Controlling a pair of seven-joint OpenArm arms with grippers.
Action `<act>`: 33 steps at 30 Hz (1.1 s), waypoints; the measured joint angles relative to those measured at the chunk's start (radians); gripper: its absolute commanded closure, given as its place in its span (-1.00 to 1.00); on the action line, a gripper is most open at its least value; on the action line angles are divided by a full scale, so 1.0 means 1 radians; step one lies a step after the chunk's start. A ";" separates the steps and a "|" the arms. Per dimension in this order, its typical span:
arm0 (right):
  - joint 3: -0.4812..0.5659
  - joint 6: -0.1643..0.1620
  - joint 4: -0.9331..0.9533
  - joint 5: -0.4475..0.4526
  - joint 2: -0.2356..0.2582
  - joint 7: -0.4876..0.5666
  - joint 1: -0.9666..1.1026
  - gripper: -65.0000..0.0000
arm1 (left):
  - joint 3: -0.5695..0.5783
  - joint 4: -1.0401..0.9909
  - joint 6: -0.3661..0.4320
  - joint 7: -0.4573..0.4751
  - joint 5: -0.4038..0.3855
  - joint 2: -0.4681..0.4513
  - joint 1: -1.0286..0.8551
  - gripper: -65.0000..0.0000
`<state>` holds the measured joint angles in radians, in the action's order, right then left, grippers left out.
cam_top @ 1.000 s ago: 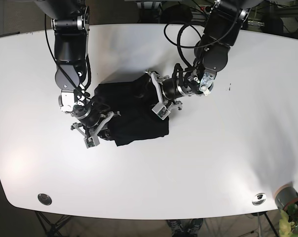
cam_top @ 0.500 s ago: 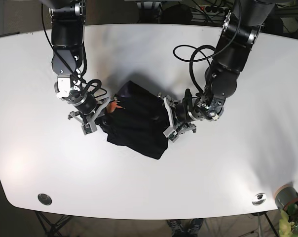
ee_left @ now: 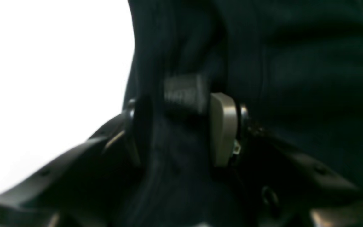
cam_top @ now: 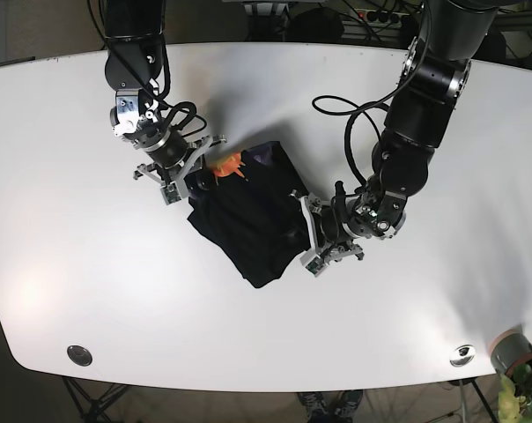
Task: Fold the T-shirt properly
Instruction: 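Grasp the folded black shirt with the left gripper and carry it off the table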
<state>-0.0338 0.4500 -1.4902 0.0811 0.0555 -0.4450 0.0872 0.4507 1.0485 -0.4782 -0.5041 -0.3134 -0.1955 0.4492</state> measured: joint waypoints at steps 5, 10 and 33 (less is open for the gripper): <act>0.077 -0.005 -0.045 -0.013 -0.020 -0.012 0.042 0.78 | 0.003 0.000 0.003 0.028 0.001 -0.002 0.013 0.17; 0.161 -0.027 -0.082 -0.006 -0.026 -0.068 0.049 0.78 | -0.003 0.002 0.004 0.035 0.003 -0.003 0.046 0.17; -0.065 -0.005 -0.314 0.341 0.068 -0.318 -0.006 0.76 | 0.002 0.308 0.566 0.024 0.016 0.033 -0.112 -0.56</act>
<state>-0.0990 0.4450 -1.8042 0.4225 0.1230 -0.7628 0.0807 0.4526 1.3567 0.0875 -0.4797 -0.2970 -0.1623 0.3370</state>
